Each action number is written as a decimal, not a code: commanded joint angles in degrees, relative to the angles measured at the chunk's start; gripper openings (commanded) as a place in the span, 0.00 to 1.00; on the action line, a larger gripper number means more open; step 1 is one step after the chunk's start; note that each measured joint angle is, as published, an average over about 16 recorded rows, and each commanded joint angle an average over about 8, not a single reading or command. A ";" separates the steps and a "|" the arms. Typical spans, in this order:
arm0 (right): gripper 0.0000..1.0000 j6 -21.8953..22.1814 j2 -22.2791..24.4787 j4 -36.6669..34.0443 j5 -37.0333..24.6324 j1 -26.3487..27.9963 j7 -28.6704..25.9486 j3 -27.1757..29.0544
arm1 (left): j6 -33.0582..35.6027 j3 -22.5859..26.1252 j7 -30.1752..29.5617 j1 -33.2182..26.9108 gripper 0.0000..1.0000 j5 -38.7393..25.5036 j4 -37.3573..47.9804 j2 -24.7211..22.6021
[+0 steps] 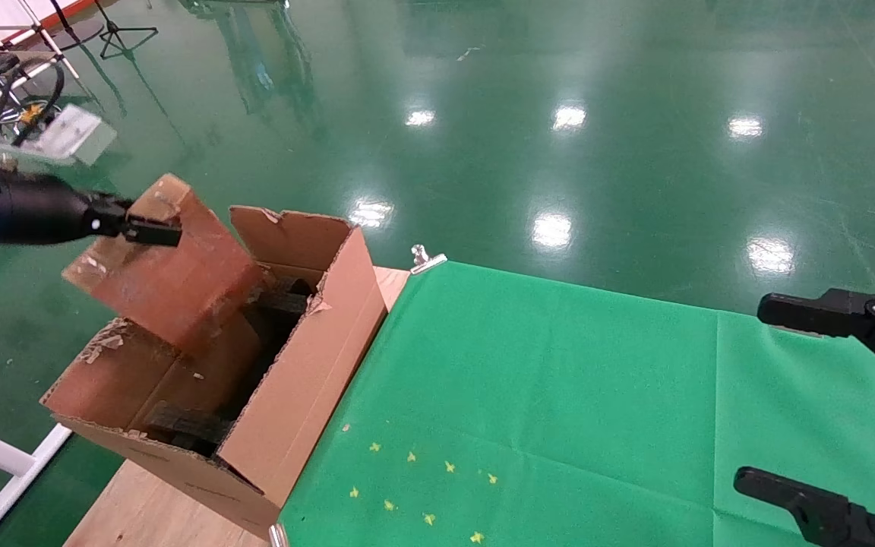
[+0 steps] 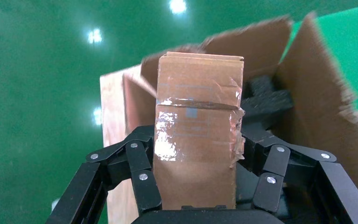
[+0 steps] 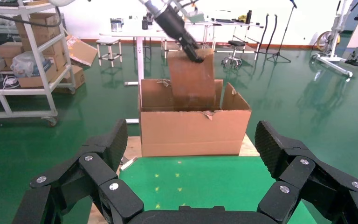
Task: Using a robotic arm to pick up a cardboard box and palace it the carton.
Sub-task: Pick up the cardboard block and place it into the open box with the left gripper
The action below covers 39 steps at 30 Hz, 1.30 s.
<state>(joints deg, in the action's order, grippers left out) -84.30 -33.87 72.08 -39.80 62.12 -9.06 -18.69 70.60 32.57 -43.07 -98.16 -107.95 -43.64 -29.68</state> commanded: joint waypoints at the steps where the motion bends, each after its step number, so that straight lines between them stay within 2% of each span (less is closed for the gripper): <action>1: 1.00 0.00 0.00 0.00 0.00 0.00 0.00 0.00 | -1.73 0.06 1.22 1.06 0.00 -0.32 2.21 0.16; 16: 1.00 0.01 0.00 0.00 0.01 0.00 0.01 -0.01 | -10.21 3.62 -5.95 1.73 0.00 -9.25 16.98 -7.32; 32: 1.00 0.01 0.01 0.00 0.02 0.00 0.01 -0.02 | -16.83 4.00 -2.22 5.02 0.02 -8.92 31.58 -13.96; 39: 1.00 0.03 0.01 -0.02 0.04 -0.01 0.02 -0.02 | -18.37 3.80 -1.67 5.08 0.89 -8.62 34.12 -14.68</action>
<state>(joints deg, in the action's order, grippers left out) -84.28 -33.86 72.07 -39.77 62.11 -9.04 -18.71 52.60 36.41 -44.95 -93.12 -116.63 -10.04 -44.19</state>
